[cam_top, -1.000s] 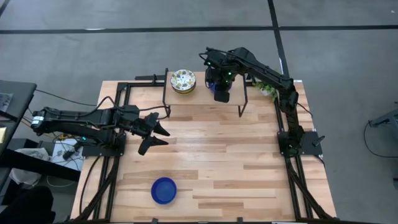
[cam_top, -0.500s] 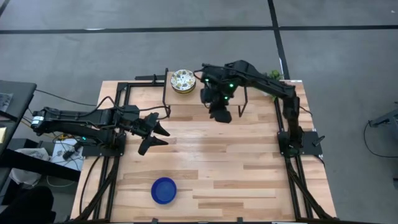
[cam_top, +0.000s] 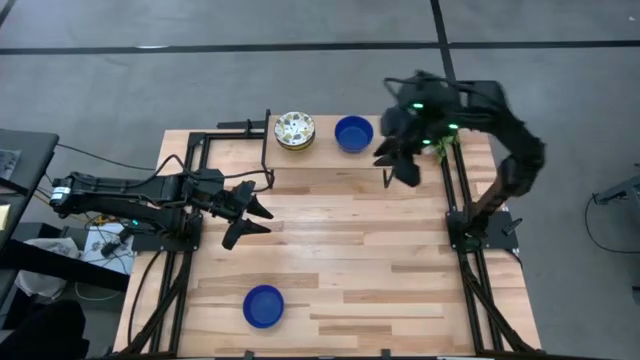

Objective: Pick & Place Mini bowls
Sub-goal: Stack the blue bowl on top of the blue bowls on the shelf

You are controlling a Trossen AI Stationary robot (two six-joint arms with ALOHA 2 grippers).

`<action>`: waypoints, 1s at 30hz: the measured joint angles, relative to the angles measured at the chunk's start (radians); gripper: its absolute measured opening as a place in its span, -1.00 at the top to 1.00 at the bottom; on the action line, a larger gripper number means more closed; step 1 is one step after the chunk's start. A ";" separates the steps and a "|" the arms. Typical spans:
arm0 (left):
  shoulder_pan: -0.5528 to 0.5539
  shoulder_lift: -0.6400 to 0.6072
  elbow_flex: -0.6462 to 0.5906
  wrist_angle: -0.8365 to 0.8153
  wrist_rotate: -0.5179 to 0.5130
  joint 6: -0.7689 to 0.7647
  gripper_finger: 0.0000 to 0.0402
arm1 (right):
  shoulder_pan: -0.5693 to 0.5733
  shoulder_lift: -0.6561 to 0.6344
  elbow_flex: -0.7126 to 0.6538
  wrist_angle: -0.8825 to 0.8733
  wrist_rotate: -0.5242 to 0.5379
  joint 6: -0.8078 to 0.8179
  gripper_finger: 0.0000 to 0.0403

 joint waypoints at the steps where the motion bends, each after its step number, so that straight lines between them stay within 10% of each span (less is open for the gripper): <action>1: 0.000 0.000 0.000 0.000 0.000 0.000 0.04 | 0.011 -0.022 0.000 0.000 0.022 0.016 0.49; 13: 0.000 0.000 0.000 0.013 0.000 0.000 0.04 | 0.239 -0.188 -0.071 0.006 0.367 0.192 0.49; 30: 0.000 0.000 0.000 0.037 0.000 0.000 0.04 | 0.409 -0.608 -1.085 0.690 0.555 0.343 0.49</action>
